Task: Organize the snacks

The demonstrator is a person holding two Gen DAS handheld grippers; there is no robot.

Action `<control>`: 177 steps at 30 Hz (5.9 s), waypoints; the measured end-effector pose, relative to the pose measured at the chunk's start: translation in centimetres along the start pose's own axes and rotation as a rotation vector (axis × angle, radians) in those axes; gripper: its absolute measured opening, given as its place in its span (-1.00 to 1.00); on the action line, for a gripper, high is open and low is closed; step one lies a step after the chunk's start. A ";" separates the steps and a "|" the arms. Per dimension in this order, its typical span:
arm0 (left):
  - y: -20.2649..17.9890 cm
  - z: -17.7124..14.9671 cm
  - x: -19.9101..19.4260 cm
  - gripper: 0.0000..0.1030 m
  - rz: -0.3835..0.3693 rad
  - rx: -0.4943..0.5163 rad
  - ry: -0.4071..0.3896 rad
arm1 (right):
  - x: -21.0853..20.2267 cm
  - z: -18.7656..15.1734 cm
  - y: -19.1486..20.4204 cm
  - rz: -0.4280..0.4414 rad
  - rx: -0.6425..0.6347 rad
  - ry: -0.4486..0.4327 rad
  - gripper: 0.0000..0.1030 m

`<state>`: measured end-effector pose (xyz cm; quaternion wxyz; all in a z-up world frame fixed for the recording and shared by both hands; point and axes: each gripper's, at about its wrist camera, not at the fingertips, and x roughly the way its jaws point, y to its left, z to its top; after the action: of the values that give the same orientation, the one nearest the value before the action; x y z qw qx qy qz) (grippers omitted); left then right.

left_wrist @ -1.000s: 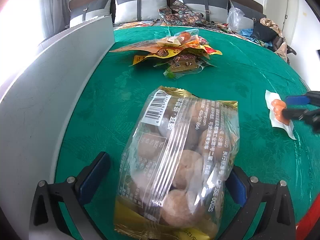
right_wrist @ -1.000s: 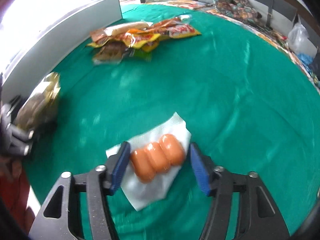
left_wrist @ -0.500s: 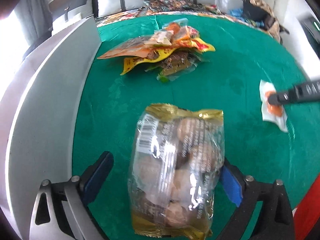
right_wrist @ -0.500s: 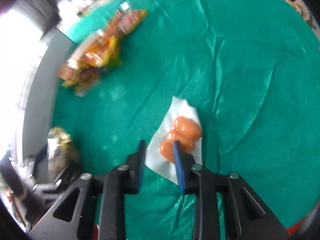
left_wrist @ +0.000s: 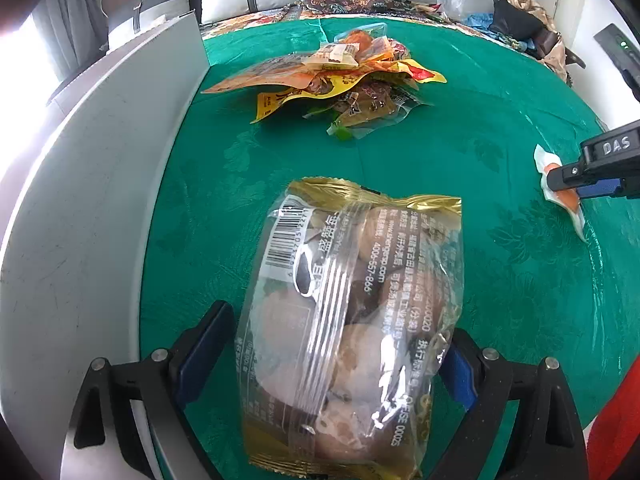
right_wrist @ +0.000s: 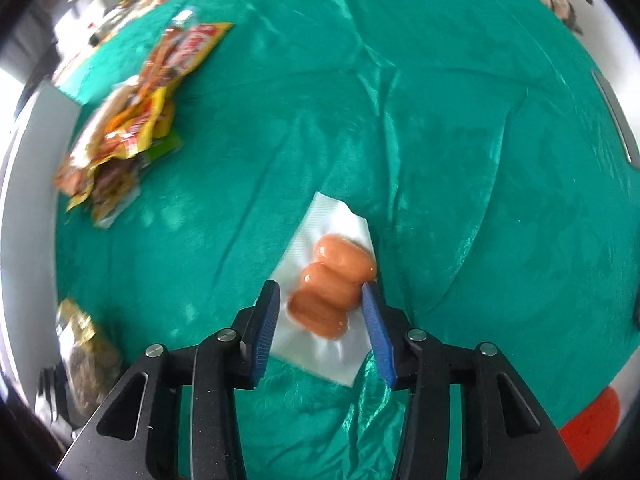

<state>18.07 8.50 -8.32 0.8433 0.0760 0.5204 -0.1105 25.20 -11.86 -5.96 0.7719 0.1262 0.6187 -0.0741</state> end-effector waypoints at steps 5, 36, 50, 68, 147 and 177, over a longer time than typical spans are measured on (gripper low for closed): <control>-0.1 0.0 -0.2 0.40 -0.028 -0.012 -0.016 | 0.7 0.2 0.4 -0.055 -0.045 -0.022 0.01; 28.5 -5.0 -18.0 0.73 0.281 -0.623 -0.248 | -14.4 -10.6 29.2 0.743 -0.603 -0.075 0.40; 5.1 0.2 -15.2 1.00 -0.223 -0.307 -0.274 | -0.8 -5.3 -0.3 -0.077 -0.425 -0.418 0.43; -4.4 4.9 2.9 0.99 0.008 -0.090 -0.083 | 2.0 -4.0 -9.5 -0.028 -0.229 -0.454 0.79; -3.7 4.2 3.8 1.00 -0.020 -0.006 -0.129 | 2.3 -4.0 -9.4 -0.014 -0.236 -0.448 0.81; -3.8 4.1 3.7 1.00 -0.021 -0.006 -0.131 | 2.5 6.4 -1.2 0.365 -0.305 -0.017 -0.49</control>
<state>22.19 3.49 -9.81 0.8746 0.0605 0.4651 -0.1226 31.48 -14.71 -7.20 0.7879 0.1174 0.5830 0.1599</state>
